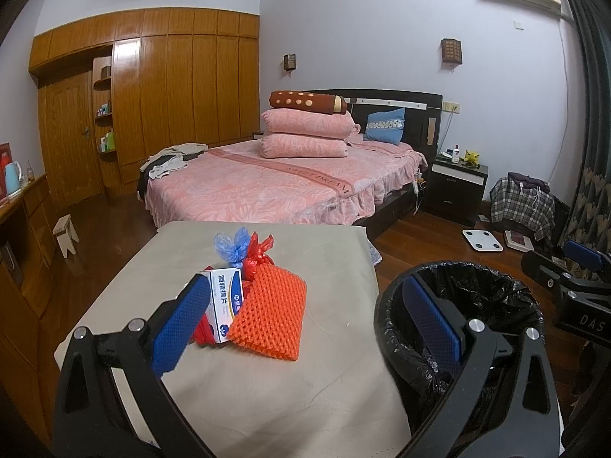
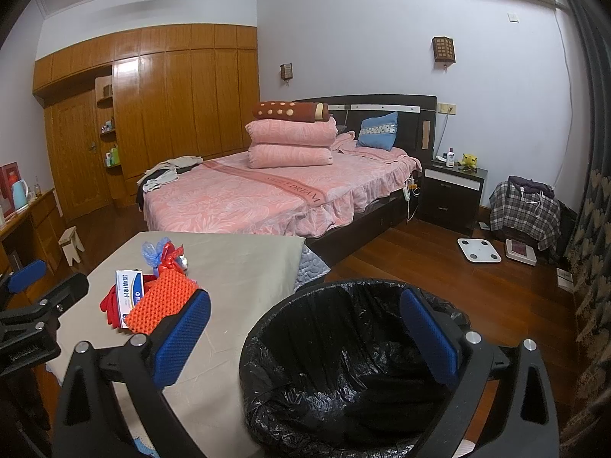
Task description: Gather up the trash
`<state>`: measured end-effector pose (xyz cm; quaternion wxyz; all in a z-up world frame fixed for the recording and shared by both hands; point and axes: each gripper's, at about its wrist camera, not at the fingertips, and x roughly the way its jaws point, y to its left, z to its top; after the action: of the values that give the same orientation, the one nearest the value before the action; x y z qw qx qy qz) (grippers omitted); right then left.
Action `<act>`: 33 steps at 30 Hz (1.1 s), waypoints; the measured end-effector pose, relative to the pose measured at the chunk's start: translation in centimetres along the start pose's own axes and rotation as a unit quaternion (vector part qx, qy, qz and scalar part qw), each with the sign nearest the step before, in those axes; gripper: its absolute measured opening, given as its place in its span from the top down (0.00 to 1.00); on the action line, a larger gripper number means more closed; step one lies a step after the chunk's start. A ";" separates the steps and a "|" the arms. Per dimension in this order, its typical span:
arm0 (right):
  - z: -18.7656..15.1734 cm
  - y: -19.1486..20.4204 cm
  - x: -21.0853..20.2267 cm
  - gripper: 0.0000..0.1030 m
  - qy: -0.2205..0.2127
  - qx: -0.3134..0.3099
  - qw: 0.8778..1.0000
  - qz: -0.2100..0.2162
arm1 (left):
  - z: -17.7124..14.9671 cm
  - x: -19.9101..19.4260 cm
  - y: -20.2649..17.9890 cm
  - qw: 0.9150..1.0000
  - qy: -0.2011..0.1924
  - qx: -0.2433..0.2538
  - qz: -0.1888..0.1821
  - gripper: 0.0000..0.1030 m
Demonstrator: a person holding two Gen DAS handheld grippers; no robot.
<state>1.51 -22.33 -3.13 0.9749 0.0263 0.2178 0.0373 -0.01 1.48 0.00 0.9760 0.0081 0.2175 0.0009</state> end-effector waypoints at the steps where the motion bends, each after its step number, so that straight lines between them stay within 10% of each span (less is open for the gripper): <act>1: 0.0 0.0 0.0 0.06 0.000 0.000 1.000 0.000 | 0.0 0.0 0.1 1.000 0.000 0.000 0.000 0.05; 33: -0.8 3.3 4.2 0.06 0.018 0.001 0.999 0.030 | -2.8 2.8 2.7 0.999 0.011 -0.014 0.027 0.05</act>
<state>4.71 -18.63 -5.43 0.9693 0.0326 0.2346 0.0665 1.33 4.28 -3.69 0.9731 0.0000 0.2283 0.0303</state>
